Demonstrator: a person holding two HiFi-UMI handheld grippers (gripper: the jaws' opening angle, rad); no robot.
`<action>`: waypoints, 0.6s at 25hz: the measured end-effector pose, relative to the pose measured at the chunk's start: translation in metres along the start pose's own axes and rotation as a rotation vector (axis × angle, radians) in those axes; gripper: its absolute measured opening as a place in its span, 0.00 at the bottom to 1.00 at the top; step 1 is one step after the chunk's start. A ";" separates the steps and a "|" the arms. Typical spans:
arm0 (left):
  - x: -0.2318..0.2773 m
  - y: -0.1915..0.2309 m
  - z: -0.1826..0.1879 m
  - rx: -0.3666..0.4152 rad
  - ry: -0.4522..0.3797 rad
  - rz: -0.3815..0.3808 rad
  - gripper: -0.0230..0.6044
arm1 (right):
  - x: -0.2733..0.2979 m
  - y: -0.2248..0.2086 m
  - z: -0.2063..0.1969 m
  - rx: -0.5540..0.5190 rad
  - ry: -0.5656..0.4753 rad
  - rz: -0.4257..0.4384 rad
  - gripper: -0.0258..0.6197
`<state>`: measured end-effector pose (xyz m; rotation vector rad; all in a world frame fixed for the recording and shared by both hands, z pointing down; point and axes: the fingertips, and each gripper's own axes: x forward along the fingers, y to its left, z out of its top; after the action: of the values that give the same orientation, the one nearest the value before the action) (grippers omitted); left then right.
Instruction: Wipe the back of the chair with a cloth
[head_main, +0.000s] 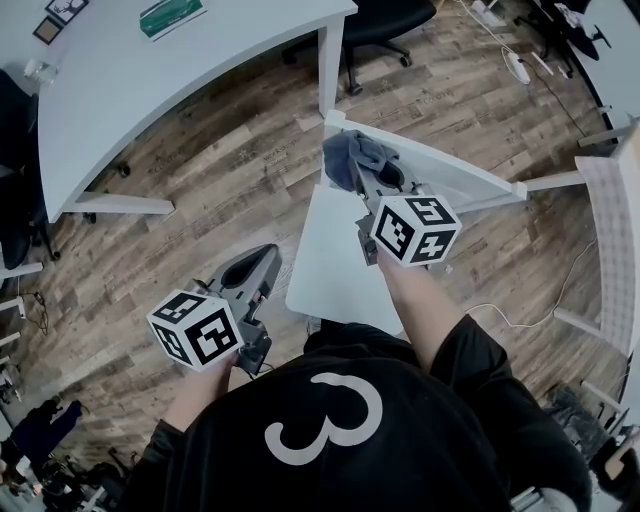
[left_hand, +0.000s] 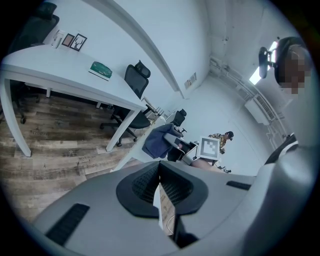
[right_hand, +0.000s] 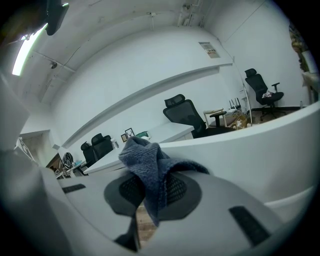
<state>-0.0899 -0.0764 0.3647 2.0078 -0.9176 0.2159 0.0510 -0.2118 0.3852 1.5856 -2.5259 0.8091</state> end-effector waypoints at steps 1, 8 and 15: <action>0.001 -0.002 -0.001 0.003 0.002 -0.002 0.06 | -0.003 -0.003 0.000 0.000 -0.004 -0.006 0.11; 0.008 -0.014 -0.007 0.024 0.025 -0.021 0.06 | -0.026 -0.026 0.004 0.021 -0.028 -0.056 0.11; 0.020 -0.031 -0.016 0.048 0.054 -0.051 0.06 | -0.056 -0.055 0.005 0.056 -0.054 -0.120 0.11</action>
<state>-0.0516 -0.0644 0.3626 2.0573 -0.8333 0.2640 0.1255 -0.1870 0.3855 1.7805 -2.4350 0.8409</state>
